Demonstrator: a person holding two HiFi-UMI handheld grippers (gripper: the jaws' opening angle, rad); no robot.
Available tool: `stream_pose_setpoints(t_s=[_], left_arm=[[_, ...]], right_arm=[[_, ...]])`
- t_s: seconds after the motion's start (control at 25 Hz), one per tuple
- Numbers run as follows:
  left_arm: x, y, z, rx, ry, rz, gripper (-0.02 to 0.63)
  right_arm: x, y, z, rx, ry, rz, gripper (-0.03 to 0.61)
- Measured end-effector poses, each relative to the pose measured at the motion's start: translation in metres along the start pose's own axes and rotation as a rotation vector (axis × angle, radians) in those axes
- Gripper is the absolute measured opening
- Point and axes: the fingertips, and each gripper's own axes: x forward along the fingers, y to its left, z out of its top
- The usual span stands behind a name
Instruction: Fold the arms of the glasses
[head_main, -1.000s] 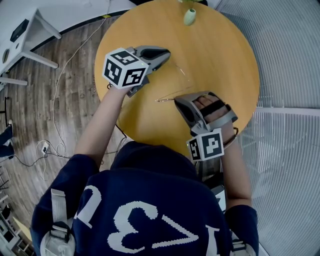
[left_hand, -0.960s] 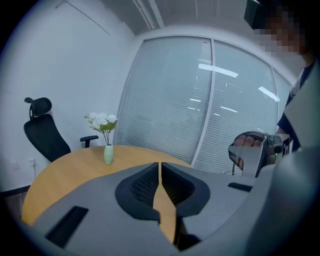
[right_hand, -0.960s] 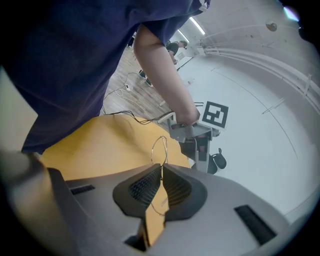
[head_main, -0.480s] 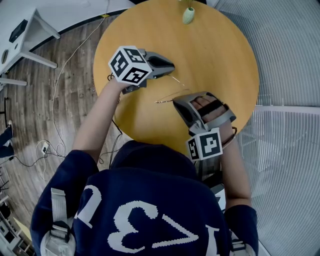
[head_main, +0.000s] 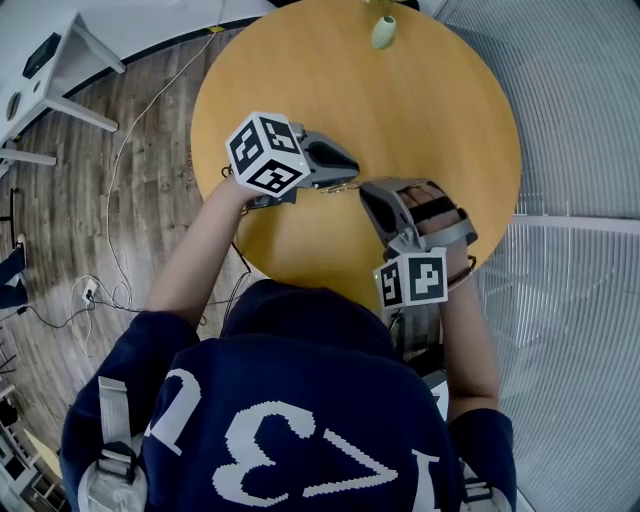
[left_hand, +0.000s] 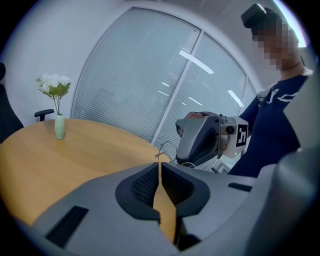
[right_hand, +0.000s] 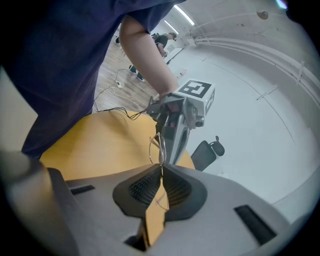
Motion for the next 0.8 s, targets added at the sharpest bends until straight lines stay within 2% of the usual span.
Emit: stream_pose_setpoints(t_s=[0.2,0.44,0.56,0.64,0.72,0.8], left_arm=[[-0.008,0.007,0.006,-0.002,-0.061,0.071,0.028],[-0.043,0.032,0.019,0.039,-0.18,0.316,0.028],[-0.055,0.044,0.016,0.114,-0.173,0.488,0.028],[-0.063,0.051,0.014,0.123,-0.193,0.593,0.028],[-0.069,0.053,0.011,0.112,-0.231,0.667,0.028],[-0.073,0.051,0.008,0.108,-0.265,0.708,0.028]], right_arm=[[-0.001,0.002,0.001,0.005,0.002,0.008,0.034],[-0.005,-0.002,-0.007,0.051,0.026,-0.001,0.034],[-0.003,-0.004,-0.019,0.124,0.049,-0.002,0.034],[0.0,-0.003,-0.028,0.191,0.066,0.006,0.034],[0.005,0.001,-0.038,0.269,0.085,0.026,0.034],[0.011,0.008,-0.049,0.349,0.104,0.061,0.034]])
